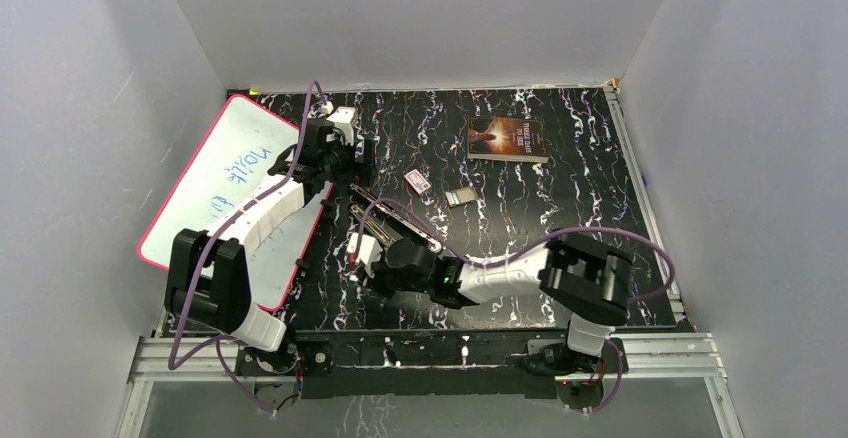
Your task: Load the staples into the stapler
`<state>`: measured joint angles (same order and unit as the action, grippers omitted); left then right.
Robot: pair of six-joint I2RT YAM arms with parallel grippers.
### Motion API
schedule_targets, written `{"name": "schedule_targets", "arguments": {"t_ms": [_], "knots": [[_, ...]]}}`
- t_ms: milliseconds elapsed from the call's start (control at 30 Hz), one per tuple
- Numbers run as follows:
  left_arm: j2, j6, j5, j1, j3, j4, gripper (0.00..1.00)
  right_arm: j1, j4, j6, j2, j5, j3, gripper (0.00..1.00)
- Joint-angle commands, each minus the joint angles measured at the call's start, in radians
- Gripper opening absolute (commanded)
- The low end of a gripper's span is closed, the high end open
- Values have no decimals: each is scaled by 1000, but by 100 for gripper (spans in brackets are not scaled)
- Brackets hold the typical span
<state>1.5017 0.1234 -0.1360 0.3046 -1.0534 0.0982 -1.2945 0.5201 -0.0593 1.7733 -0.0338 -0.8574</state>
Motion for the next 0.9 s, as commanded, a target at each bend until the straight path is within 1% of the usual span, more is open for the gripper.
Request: {"name": "schedule_targets", "arguments": {"t_ms": [0,100,267,367,467,533,600,667,733,867], "knots": [[-9,-3,3,-4,7,-2,92,31,6,-6,-164,-9,-18,0],[-5,-2,-1,-4,7,-3,92,87,-29,21,-251,-28,21,0],[15,3,-16,-4,1,0,92,281,-99,96,-368,54,82,0],[34,7,-28,-3,-5,2,92,384,-117,105,-405,72,116,0],[48,10,-36,-3,-9,1,92,447,-102,108,-432,34,160,0],[55,11,-37,-4,-11,1,92,491,-172,133,-423,31,132,0],[60,12,-38,-4,-13,1,92,503,-273,140,-396,25,85,0],[66,12,-39,-4,-12,1,92,503,-261,151,-395,24,94,0],[71,12,-39,-4,-14,4,92,503,-210,170,-401,20,114,0],[92,12,-40,-4,-24,14,92,490,-260,170,-352,24,64,0]]}}
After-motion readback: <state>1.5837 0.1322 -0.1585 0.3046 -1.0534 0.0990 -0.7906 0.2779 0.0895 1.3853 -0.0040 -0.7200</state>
